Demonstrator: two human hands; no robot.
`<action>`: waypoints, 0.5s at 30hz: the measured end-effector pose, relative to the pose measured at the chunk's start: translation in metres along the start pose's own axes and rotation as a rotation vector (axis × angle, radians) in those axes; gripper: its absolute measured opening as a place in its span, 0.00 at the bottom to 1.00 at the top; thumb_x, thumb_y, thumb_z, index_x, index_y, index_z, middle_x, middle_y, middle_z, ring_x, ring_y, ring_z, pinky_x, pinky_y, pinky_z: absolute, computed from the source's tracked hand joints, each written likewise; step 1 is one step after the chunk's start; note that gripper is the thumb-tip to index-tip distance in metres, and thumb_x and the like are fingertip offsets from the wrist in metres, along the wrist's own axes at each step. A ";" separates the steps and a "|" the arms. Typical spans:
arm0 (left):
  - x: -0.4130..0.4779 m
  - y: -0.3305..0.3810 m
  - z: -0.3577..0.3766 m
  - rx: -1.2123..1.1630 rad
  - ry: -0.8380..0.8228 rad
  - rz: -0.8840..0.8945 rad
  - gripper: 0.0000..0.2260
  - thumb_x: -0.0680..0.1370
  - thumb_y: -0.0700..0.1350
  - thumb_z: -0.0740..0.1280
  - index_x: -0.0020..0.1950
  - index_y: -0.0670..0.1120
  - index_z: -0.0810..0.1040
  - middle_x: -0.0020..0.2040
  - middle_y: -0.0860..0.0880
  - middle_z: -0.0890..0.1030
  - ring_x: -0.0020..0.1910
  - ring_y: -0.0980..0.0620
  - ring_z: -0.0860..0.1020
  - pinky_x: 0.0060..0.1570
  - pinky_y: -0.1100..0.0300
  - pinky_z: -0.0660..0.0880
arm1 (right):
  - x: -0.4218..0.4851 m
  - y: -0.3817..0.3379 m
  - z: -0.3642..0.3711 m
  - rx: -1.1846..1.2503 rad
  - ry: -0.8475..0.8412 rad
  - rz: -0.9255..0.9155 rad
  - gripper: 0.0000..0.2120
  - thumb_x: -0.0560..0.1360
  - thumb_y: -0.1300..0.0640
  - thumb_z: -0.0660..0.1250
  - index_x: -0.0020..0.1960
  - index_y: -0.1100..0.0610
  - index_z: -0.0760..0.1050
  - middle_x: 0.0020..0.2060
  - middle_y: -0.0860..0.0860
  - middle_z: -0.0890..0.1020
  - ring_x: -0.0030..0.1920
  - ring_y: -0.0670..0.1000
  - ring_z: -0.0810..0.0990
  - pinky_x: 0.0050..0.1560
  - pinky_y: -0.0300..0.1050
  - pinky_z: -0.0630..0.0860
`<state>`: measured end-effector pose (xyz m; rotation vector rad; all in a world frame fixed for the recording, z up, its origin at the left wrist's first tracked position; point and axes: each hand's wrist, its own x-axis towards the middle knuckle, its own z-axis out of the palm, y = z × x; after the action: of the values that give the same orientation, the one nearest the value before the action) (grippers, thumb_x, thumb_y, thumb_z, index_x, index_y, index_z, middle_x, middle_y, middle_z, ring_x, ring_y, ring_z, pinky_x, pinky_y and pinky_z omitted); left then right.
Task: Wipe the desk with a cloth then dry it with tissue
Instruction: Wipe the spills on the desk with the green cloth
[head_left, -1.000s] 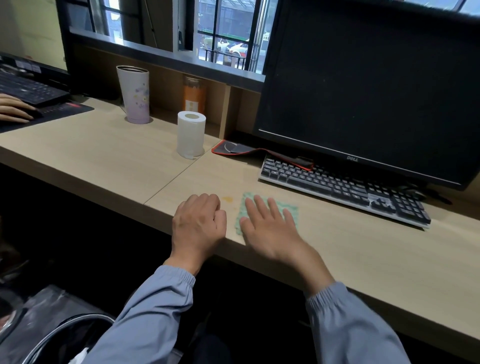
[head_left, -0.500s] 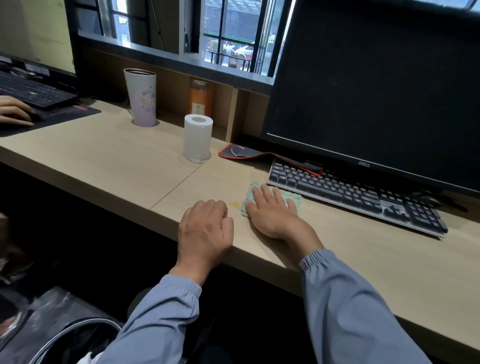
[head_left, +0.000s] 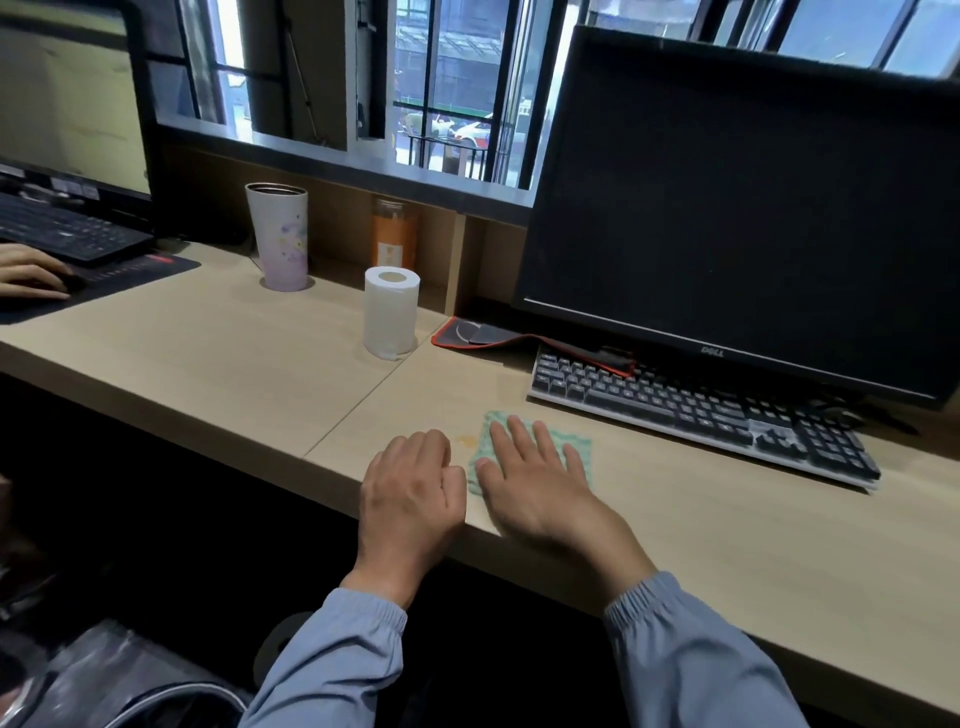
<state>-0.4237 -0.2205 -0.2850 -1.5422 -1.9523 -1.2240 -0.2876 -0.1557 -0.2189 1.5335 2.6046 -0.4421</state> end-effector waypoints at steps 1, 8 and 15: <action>0.000 0.001 0.000 0.002 -0.002 -0.006 0.03 0.74 0.43 0.57 0.40 0.46 0.68 0.34 0.50 0.67 0.35 0.48 0.65 0.37 0.53 0.63 | 0.012 0.003 -0.004 0.002 0.015 0.006 0.30 0.85 0.41 0.40 0.84 0.47 0.38 0.82 0.45 0.36 0.81 0.51 0.32 0.79 0.60 0.34; 0.001 0.000 -0.004 0.015 -0.059 -0.011 0.03 0.74 0.43 0.57 0.40 0.47 0.67 0.34 0.50 0.68 0.35 0.48 0.64 0.38 0.54 0.60 | 0.030 0.001 -0.013 0.009 0.013 0.029 0.30 0.85 0.42 0.40 0.84 0.48 0.38 0.83 0.47 0.37 0.82 0.53 0.33 0.79 0.60 0.34; 0.010 0.004 -0.012 -0.073 -0.144 -0.096 0.05 0.75 0.46 0.57 0.40 0.47 0.68 0.35 0.49 0.72 0.36 0.45 0.70 0.35 0.51 0.67 | -0.035 -0.019 0.015 -0.044 -0.010 -0.060 0.29 0.86 0.43 0.38 0.84 0.48 0.35 0.81 0.45 0.33 0.80 0.52 0.28 0.79 0.59 0.32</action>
<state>-0.4265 -0.2238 -0.2693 -1.6305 -2.1160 -1.2668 -0.2879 -0.1977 -0.2222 1.4400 2.6399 -0.3942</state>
